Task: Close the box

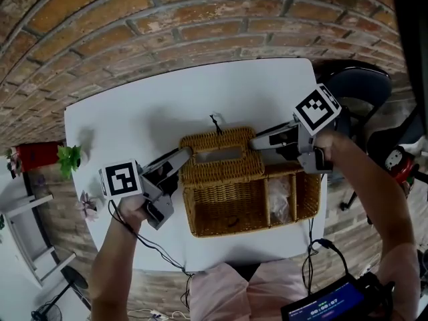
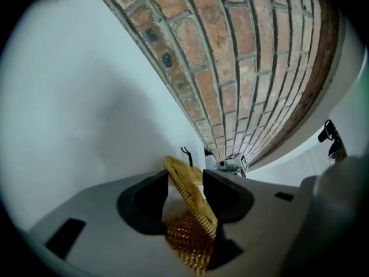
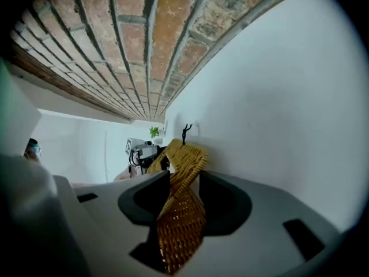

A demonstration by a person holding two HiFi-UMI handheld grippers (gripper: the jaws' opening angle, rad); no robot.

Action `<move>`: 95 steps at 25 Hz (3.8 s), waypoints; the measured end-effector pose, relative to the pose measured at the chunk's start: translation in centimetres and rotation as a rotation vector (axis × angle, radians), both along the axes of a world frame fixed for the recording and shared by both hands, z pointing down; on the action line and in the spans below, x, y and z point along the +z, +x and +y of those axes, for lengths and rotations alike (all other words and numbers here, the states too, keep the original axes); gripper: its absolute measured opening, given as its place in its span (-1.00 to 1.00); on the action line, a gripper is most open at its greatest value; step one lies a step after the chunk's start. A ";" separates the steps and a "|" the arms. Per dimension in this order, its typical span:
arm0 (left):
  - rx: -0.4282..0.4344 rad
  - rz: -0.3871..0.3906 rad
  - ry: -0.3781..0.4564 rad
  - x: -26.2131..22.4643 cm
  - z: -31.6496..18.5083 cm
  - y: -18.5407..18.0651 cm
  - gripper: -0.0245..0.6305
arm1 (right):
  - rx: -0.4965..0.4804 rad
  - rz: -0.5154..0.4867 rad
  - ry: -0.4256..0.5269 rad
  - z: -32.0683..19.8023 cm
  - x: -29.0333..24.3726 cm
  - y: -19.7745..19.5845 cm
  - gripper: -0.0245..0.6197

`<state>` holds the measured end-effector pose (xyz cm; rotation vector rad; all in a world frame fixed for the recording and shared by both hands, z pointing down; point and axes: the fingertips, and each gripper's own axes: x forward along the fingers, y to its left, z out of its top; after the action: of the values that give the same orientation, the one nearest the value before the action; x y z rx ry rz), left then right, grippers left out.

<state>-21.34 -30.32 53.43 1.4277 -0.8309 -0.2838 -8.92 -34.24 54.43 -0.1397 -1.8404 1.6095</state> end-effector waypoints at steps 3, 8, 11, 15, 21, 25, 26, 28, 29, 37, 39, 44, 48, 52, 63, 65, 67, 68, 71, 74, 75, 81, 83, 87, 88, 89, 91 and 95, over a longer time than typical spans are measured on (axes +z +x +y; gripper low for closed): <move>-0.016 -0.009 0.021 -0.9 -0.3 -0.5 -0.35 | 0.020 -0.048 0.038 -0.5 -1.2 -0.3 -0.45; -0.021 -0.043 0.082 -3.2 -0.6 -1.0 -0.35 | 0.061 -0.140 0.117 -1.2 -4.2 -1.0 -0.54; -0.017 -0.063 0.123 -4.7 -0.4 -1.2 -0.35 | 0.081 -0.155 0.181 -1.5 -5.6 -0.8 -0.60; -0.019 -0.086 0.159 -6.2 0.2 -1.4 -0.34 | 0.095 -0.169 0.286 -1.6 -7.3 -0.4 -0.64; -0.003 -0.119 0.198 -7.6 1.9 -1.5 -0.33 | 0.090 -0.150 0.444 -1.1 -8.9 0.5 -0.75; -0.029 -0.098 0.216 -8.0 2.4 -1.6 -0.33 | 0.117 -0.118 0.433 -0.3 -7.7 0.1 -0.34; -0.034 -0.098 0.218 -8.1 2.4 -1.7 -0.33 | 0.133 -0.133 0.414 -0.1 -7.6 -0.2 -0.30; -0.035 -0.103 0.224 -8.3 2.4 -1.6 -0.33 | 0.156 -0.164 0.410 -0.3 -7.8 -0.7 -0.29; -0.034 -0.103 0.229 -8.5 2.4 -1.5 -0.33 | 0.162 -0.177 0.422 -0.6 -8.0 -0.8 -0.29; -0.038 -0.091 0.271 -9.8 3.3 -1.5 -0.33 | 0.189 -0.311 0.519 -0.7 -11.9 -1.1 -0.69; -0.036 -0.087 0.288 -10.3 3.7 -1.5 -0.33 | 0.185 -0.327 0.543 -0.3 -12.5 -0.9 -0.75; -0.033 -0.091 0.312 -11.2 4.9 -1.2 -0.33 | 0.164 -0.344 0.599 1.2 -13.9 -0.4 -0.72; -0.018 -0.103 0.324 -11.6 6.6 -0.8 -0.33 | 0.131 -0.345 0.660 3.0 -14.8 0.0 -0.69; 0.014 -0.153 0.381 -12.5 8.0 -0.6 -0.33 | 0.098 -0.340 0.746 4.9 -15.4 0.2 -0.66; 0.085 -0.243 0.407 -12.5 13.9 0.7 -0.32 | 0.052 -0.316 1.029 9.8 -16.1 1.0 -0.64; 0.085 -0.245 0.403 -12.5 14.9 0.9 -0.32 | 0.053 -0.306 1.071 10.5 -16.1 1.0 -0.65; 0.067 -0.235 0.402 -12.6 15.4 1.0 -0.32 | 0.064 -0.298 1.096 10.8 -16.1 0.9 -0.65; 0.055 -0.233 0.401 -12.6 15.5 1.0 -0.32 | 0.073 -0.296 1.106 10.9 -16.1 1.0 -0.65; 0.019 -0.219 0.390 -12.6 15.3 1.1 -0.31 | 0.095 -0.281 1.134 10.8 -16.1 1.2 -0.65; -0.010 -0.159 0.358 -12.1 14.5 1.3 -0.31 | 0.122 -0.265 1.150 10.3 -16.0 1.7 -0.66; -0.007 -0.153 0.361 -12.1 14.1 1.3 -0.31 | 0.133 -0.262 1.154 10.1 -15.9 1.8 -0.66; 0.036 -0.184 0.377 -12.4 11.0 1.6 -0.31 | 0.215 -0.244 1.163 8.7 -16.3 3.4 -0.67; 0.048 -0.187 0.394 -12.6 9.6 1.8 -0.31 | 0.225 -0.233 1.179 8.2 -16.5 4.0 -0.68; 0.058 -0.179 0.400 -12.5 7.7 2.5 -0.31 | 0.216 -0.199 1.223 7.3 -16.2 4.9 -0.70; 0.057 -0.176 0.399 -12.4 7.6 2.7 -0.31 | 0.216 -0.198 1.226 7.3 -16.1 5.1 -0.70; 0.056 -0.177 0.402 -12.3 7.7 2.8 -0.31 | 0.217 -0.201 1.228 7.4 -16.0 5.3 -0.71; 0.060 -0.190 0.417 -12.4 8.1 3.0 -0.31 | 0.215 -0.215 1.237 7.8 -16.2 5.6 -0.71; 0.071 -0.202 0.445 -12.5 9.5 3.5 -0.31 | 0.188 -0.234 1.279 9.0 -16.3 5.8 -0.71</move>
<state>-17.86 -20.83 40.89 1.9224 -0.9148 -0.2844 -3.10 -25.27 38.10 0.4369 -2.7531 0.2645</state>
